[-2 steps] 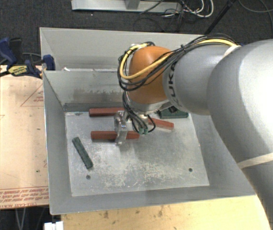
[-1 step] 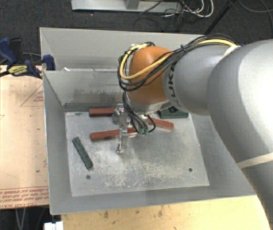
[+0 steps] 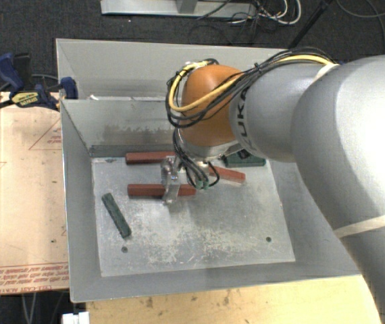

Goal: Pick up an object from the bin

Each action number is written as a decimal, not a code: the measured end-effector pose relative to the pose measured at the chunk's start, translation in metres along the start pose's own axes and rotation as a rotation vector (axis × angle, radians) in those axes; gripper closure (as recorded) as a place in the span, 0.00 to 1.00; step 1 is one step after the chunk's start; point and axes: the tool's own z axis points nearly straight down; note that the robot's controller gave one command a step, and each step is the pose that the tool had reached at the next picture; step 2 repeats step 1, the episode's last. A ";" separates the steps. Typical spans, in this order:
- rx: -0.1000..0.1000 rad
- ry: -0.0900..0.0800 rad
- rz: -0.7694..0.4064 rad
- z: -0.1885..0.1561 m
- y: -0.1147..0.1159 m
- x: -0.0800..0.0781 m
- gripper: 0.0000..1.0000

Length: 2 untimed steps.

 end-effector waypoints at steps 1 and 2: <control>-0.001 -0.009 0.027 -0.129 0.003 -0.001 1.00; -0.001 -0.009 0.027 -0.129 0.003 -0.001 1.00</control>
Offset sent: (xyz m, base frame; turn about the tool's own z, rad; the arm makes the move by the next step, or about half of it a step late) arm -0.0018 0.0020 0.1243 0.0292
